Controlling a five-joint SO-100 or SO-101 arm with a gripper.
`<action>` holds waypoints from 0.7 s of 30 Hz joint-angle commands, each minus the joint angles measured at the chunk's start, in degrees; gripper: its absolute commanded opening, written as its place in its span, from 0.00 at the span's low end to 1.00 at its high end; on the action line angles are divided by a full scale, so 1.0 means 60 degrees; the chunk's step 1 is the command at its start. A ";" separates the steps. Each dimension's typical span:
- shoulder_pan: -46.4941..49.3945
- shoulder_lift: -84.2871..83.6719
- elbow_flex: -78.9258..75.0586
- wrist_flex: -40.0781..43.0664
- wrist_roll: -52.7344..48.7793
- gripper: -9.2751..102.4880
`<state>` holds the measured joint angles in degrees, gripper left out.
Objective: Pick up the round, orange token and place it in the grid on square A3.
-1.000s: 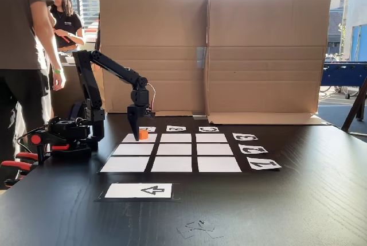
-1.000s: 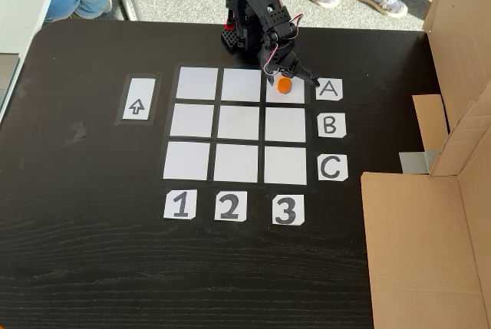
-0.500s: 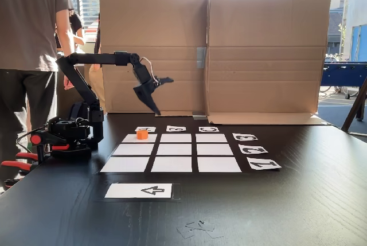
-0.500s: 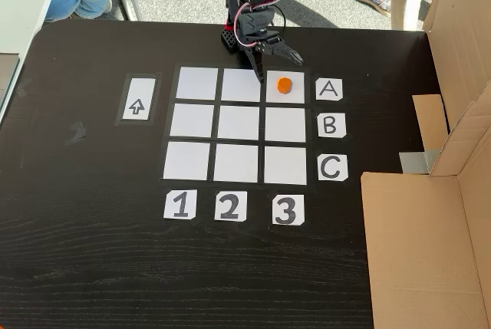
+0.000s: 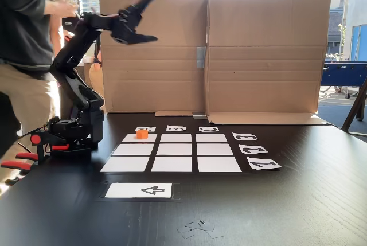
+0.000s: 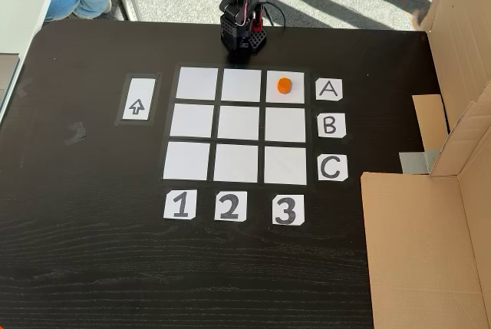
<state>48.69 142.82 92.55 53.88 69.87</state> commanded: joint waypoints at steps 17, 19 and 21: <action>0.7998 0.7148 1.0972 -0.2197 0.4028 0.08; 0.8335 0.7896 1.1836 -0.1919 0.3896 0.07; 0.8628 0.7969 1.2407 -0.1772 0.3589 0.07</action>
<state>98.00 187.65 161.37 42.19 92.81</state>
